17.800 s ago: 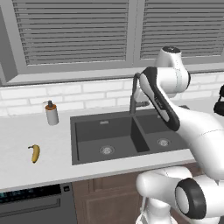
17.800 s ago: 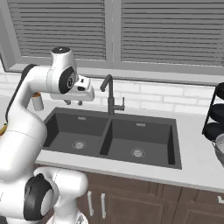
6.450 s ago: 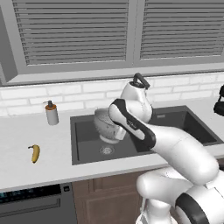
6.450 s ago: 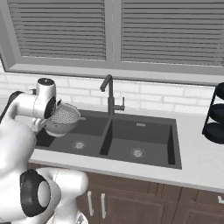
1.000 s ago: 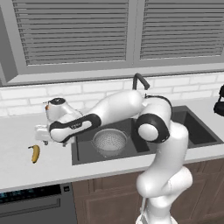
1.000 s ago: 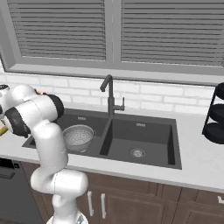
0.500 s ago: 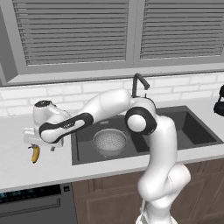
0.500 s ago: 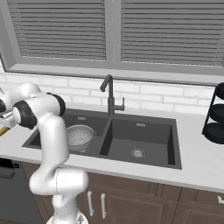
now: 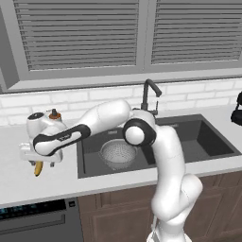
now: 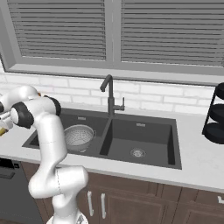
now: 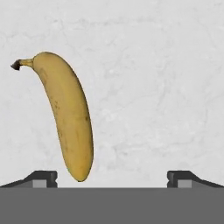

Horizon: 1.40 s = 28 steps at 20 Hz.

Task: Put the colander in the sink, put the banana in the colander, and turn on the sink faucet and pour water over the colander.

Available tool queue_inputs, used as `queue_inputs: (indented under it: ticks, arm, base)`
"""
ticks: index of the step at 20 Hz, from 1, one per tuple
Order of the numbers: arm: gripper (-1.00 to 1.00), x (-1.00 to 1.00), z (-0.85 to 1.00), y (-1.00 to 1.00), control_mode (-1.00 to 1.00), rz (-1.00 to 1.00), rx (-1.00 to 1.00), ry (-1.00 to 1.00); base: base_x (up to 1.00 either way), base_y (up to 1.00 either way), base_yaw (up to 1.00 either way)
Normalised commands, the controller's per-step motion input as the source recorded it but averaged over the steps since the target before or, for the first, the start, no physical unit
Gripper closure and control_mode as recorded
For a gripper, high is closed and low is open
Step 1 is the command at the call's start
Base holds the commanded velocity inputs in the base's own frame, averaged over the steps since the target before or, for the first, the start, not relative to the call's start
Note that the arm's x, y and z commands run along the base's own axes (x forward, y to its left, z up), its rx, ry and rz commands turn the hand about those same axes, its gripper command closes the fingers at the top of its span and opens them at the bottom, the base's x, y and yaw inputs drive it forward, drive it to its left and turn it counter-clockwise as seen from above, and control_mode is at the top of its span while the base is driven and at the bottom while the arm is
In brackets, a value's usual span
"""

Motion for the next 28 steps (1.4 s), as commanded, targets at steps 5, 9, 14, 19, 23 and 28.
queue_inputs:
  ticks: [5,9,14,19,23,28]
  arm:
    - [-1.00,0.17,-0.19,0.00,-1.00,0.00,-0.01,0.00]
    - [-1.00,0.27,-0.19,0.00,-1.00,0.00,0.00,0.00]
    - [-1.00,0.31,-0.22,0.02,-1.00,0.00,0.00,0.00]
    - [-1.00,0.33,-0.16,0.17,-1.00,0.00,0.00,0.00]
    - [-1.00,0.30,-0.10,0.25,-1.00,0.00,0.00,0.00]
    - [-1.00,0.08,-0.28,0.12,-1.00,0.00,-0.01,0.00]
  base:
    - [0.00,0.00,0.00]
    - [0.00,0.00,0.00]
    - [0.00,0.00,0.00]
    - [0.00,0.00,0.00]
    - [0.00,0.00,0.00]
    - [0.00,0.00,0.00]
